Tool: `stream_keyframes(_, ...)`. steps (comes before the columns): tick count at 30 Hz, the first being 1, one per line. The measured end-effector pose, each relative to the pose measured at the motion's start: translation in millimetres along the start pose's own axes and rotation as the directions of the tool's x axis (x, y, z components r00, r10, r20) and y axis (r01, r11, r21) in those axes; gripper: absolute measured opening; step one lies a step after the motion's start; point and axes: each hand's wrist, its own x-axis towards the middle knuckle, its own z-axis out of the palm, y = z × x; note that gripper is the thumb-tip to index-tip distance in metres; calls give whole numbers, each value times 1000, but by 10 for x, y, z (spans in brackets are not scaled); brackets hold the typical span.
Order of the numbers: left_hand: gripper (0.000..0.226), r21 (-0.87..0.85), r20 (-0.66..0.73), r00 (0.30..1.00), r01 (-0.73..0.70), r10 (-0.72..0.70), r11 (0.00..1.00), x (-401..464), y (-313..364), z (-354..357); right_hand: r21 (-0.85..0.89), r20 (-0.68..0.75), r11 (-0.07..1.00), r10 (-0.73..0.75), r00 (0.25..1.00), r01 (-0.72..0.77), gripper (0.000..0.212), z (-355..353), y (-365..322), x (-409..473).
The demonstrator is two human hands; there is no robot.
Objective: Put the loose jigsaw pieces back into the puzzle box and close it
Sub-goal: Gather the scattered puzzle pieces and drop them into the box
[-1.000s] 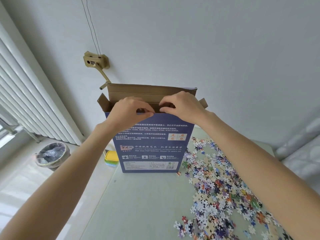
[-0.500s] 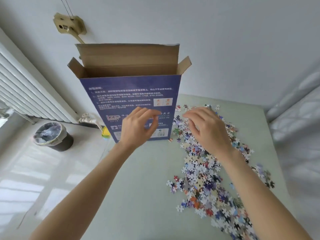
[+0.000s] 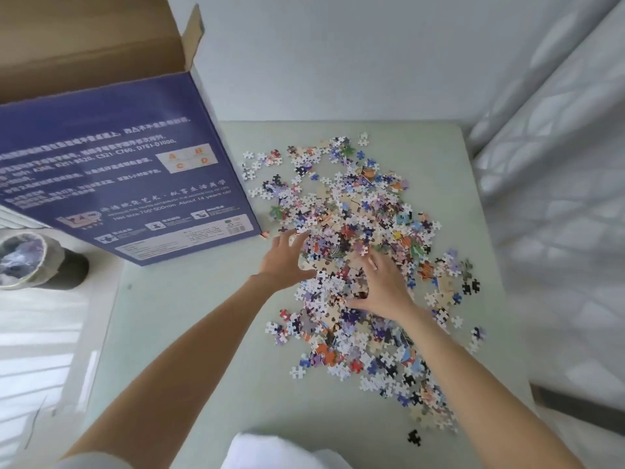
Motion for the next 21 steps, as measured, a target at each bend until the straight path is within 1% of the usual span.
stream_keyframes(2, 71, -30, -86, 994, 62, -64, 998, 132, 41, 57, -25, 43, 1000, 11, 999, -10, 113, 206, -66, -4)
stream_keyframes(3, 66, -56, -128, 987, 90, -96, 994, 185, 53, 71, -26, 41, 1000, 16, 999, -15, 113, 294, -120, -8)
stream_keyframes(4, 63, -74, -150, 981, 109, -119, 991, 251, 73, 89, -14, 22, 1000, 21, 1000, -21, 113, 357, -159, 2)
stream_keyframes(6, 60, -65, -132, 983, 121, -129, 991, 319, 70, 118, 26, -26, 1000, 17, 1000, -17, 112, 412, -261, 19)
stream_keyframes(9, 50, 13, -72, 996, 45, -44, 999, 305, 59, 168, 36, -104, 999, -14, 994, 18, 100, 429, -322, 104)
stream_keyframes(11, 42, 39, -94, 995, -18, 22, 999, 232, 31, 196, 80, -187, 996, -21, 982, 37, 88, 417, -303, 155)
stream_keyframes(13, 36, 30, -120, 991, -55, 58, 998, 138, -5, 221, 117, -230, 992, -10, 973, 38, 80, 393, -254, 189)
stream_keyframes(15, 36, 26, -121, 989, -83, 85, 996, 33, -39, 243, 70, -259, 997, -19, 966, 38, 76, 360, -210, 206)
stream_keyframes(17, 38, 43, -91, 990, -108, 112, 993, -62, -53, 278, 25, -272, 999, -31, 962, 40, 75, 346, -188, 204)
stream_keyframes(19, 42, 30, -40, 993, -113, 114, 993, -122, -41, 299, 40, -245, 999, -15, 969, 26, 80, 341, -184, 174)
stream_keyframes(21, 54, 26, 23, 992, -126, 126, 992, -145, -23, 303, 55, -178, 998, 5, 984, 5, 90, 354, -172, 138)
